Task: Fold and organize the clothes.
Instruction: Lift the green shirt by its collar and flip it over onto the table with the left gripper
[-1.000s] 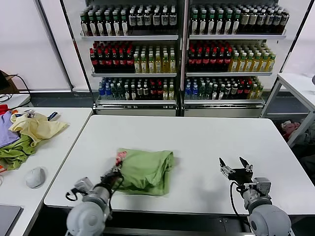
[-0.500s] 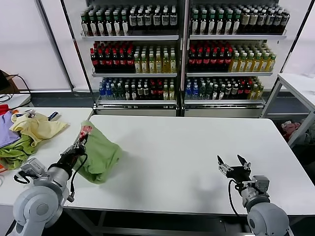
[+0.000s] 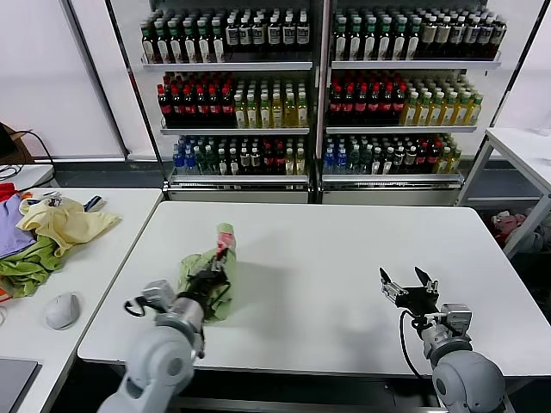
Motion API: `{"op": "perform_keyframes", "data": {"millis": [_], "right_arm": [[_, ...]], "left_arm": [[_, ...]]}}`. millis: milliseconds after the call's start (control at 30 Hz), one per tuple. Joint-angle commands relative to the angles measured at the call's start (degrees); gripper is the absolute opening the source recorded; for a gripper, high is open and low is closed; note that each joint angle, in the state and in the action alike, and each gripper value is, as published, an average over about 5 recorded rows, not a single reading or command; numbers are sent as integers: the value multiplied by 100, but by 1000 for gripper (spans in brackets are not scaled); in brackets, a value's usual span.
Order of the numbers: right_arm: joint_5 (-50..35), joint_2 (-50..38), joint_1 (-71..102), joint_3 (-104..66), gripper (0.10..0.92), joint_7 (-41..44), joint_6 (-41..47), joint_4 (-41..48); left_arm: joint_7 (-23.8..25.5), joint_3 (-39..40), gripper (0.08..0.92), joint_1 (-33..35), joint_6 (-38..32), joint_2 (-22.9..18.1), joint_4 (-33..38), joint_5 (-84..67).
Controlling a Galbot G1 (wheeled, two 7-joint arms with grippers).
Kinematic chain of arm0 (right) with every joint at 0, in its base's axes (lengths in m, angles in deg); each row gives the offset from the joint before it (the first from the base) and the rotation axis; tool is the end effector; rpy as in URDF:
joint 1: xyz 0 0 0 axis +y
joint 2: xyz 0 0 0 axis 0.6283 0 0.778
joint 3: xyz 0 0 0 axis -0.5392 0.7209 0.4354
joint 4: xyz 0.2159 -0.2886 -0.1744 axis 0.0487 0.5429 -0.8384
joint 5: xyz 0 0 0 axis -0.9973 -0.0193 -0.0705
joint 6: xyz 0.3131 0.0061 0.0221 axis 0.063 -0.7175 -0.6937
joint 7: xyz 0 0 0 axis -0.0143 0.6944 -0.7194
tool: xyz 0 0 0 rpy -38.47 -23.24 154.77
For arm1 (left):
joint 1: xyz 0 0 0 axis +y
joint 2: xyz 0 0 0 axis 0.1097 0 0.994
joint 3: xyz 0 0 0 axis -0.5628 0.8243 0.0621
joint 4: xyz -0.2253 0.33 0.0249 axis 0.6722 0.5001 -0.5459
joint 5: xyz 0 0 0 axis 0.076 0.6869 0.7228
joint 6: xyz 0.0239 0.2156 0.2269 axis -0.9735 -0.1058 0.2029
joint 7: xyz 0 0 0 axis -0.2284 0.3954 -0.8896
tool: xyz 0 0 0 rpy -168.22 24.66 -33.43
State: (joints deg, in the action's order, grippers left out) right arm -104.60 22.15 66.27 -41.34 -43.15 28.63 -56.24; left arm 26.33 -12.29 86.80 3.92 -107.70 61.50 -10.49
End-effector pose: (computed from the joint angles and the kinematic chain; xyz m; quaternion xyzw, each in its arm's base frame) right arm 0.2097 -0.1183 -0.2965 0.0256 -0.9907 0.0034 0.1337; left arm 0.2547 0.0022 -0.2835 -0.0841 -0.9658 0.1882 0.1575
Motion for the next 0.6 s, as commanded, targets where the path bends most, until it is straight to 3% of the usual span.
{"op": "perform_keyframes", "data": {"millis": [33, 267, 467, 600], "right_arm": [[-47, -14, -85, 6, 823, 7, -7, 70], [-125, -53, -280, 70, 823, 63, 17, 101], [-116, -34, -486, 315, 823, 78, 19, 187], [-106, 98, -661, 597, 823, 37, 97, 241]], "left_arm": [[32, 1810, 117, -1007, 8, -1242, -1739, 1731], [303, 1889, 134, -1139, -191, -1569, -1916, 1850], [789, 1857, 285, -792, -622, -1430, -1379, 1787], [822, 1733, 406, -281, -701, -1328, -840, 2053]]}}
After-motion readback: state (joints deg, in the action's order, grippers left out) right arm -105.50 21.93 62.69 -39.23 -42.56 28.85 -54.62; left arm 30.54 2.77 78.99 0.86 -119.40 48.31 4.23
